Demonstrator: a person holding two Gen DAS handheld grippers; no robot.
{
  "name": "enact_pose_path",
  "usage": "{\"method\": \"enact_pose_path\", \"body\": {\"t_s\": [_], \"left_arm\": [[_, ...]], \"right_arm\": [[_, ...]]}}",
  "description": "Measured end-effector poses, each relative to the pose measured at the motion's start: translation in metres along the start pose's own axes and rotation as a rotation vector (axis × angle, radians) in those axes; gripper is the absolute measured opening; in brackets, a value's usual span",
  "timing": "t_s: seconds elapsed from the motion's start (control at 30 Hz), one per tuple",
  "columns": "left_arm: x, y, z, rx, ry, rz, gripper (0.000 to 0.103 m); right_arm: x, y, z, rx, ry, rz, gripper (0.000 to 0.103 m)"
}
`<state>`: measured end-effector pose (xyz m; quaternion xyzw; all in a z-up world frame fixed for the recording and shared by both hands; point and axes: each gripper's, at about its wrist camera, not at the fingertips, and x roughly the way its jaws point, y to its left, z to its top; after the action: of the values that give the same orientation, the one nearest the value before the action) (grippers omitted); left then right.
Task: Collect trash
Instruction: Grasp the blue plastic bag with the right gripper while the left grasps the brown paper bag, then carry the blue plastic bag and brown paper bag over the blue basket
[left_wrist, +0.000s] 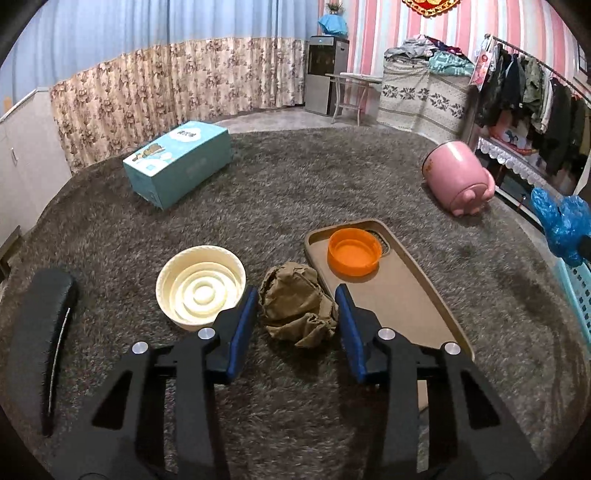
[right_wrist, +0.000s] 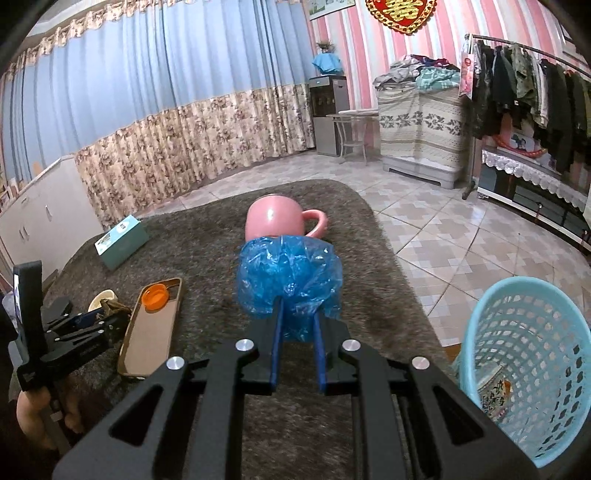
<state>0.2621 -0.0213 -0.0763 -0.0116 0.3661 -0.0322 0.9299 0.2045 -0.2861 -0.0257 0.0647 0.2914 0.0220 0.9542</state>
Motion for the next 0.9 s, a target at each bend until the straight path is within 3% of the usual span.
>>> {"method": "enact_pose_path", "body": {"t_s": [0.3,0.6,0.9], "left_arm": [[-0.048,-0.013,0.007,0.060,-0.114,0.036,0.042],[-0.088,-0.054,0.029,0.083,-0.209,-0.043,0.042],[-0.115,-0.105,0.027,0.140,-0.259,-0.129,0.042]], "right_arm": [[-0.020,-0.025,-0.004,0.024,-0.031,-0.043,0.015],[-0.058,-0.054,-0.011,0.053,-0.078,-0.113,0.015],[-0.099,-0.086,-0.025,0.100,-0.122,-0.226,0.015]]}}
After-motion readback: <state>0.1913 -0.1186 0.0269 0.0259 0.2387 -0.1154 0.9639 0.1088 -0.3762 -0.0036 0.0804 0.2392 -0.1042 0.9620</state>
